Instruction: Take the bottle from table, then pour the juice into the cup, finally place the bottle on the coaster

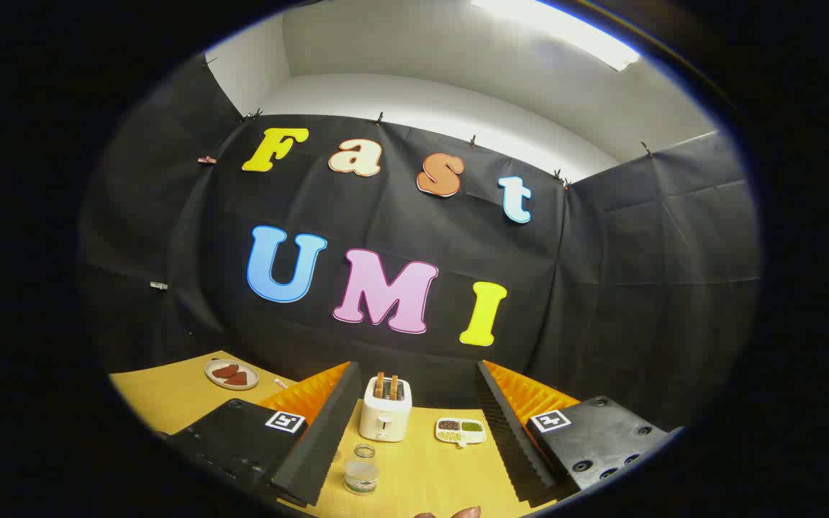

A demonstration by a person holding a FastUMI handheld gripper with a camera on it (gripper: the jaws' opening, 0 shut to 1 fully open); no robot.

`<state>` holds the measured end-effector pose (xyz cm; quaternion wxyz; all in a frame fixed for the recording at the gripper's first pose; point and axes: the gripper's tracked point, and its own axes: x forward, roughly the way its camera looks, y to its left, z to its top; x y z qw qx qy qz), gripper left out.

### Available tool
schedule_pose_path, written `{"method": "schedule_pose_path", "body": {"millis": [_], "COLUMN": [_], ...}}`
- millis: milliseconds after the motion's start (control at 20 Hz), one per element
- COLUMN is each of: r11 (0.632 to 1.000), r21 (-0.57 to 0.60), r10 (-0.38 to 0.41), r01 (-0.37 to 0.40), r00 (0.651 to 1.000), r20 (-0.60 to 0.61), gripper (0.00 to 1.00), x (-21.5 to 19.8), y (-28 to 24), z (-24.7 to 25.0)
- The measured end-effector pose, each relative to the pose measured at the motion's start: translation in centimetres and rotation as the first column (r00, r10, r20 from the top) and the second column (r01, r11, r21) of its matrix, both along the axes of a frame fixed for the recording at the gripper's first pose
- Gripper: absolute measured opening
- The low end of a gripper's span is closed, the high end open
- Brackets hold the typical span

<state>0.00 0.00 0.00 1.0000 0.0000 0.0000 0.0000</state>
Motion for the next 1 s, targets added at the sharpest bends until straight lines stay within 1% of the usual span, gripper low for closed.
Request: {"method": "schedule_pose_path", "body": {"millis": [250,450,800,1000], "r11": [1.0,1.0,0.999,0.998], "r21": [0.019,0.009,0.051,0.053], "r10": [0.019,0.017,0.006,0.02], "r01": [-0.019,-0.017,-0.005,-0.02], "r00": [1.0,1.0,1.0,1.0], "r20": [-0.006,0.005,-0.014,0.001], "gripper": [0.97,0.97,0.97,0.97], "x": [0.3,0.2,-0.1,0.3], "y": [1.0,1.3,1.1,1.6], "z": [0.2,0.4,-0.7,-1.3]}}
